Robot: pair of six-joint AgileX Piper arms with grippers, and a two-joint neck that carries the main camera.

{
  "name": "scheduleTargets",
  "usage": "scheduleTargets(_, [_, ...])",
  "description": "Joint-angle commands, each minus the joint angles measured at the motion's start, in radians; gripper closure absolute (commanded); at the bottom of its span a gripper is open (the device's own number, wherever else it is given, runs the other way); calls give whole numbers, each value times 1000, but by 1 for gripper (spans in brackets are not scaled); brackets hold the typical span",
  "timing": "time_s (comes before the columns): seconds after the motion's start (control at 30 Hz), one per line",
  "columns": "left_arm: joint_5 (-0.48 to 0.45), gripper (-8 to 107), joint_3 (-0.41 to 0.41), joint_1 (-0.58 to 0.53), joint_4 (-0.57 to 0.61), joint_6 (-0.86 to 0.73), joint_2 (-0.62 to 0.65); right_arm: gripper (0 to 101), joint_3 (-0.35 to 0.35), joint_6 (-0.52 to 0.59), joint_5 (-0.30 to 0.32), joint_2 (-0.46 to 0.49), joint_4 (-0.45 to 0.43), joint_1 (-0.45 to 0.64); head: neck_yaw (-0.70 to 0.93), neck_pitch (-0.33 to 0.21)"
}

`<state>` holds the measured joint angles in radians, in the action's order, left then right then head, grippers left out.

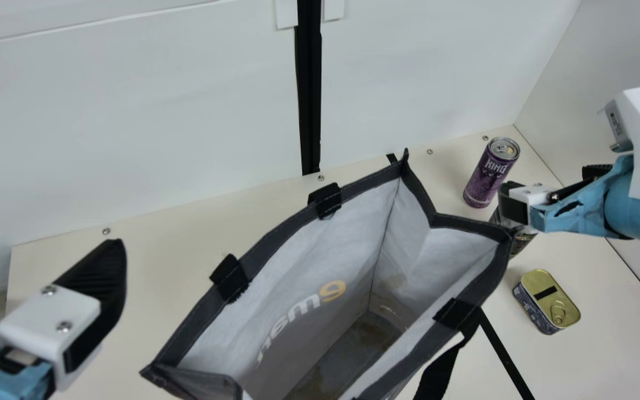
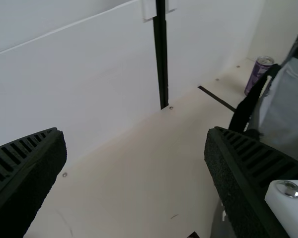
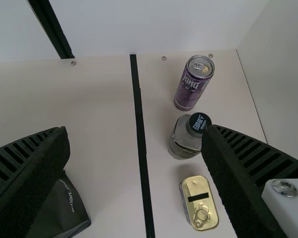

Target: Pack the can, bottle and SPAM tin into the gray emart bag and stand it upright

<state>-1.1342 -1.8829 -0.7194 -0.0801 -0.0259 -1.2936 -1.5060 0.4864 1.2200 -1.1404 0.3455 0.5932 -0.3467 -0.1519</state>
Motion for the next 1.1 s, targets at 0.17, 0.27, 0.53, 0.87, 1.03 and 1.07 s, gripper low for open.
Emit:
scheduleTargets(0.17, [-16,9,-68,-80,-11,-12,-43,6,0,0,0,0,0,0,-2,-23])
scheduleTargets(0.27, [-25,9,-96,-113,-13,-16,-61,6,0,0,0,0,0,0,-2,-23])
scheduleTargets(0.53, [-59,9,-164,-183,-2,-39,-113,6,0,0,0,0,0,0,-2,-23])
scheduleTargets(0.87, [-86,9,-204,-243,21,-67,-177,6,0,0,0,0,0,0,-2,-23])
scheduleTargets(1.03, [-86,9,-210,-252,48,-76,-208,6,0,0,0,0,0,0,-2,-23])
scheduleTargets(1.07, [-86,9,-211,-252,53,-78,-215,6,0,0,0,0,0,0,-2,-23])
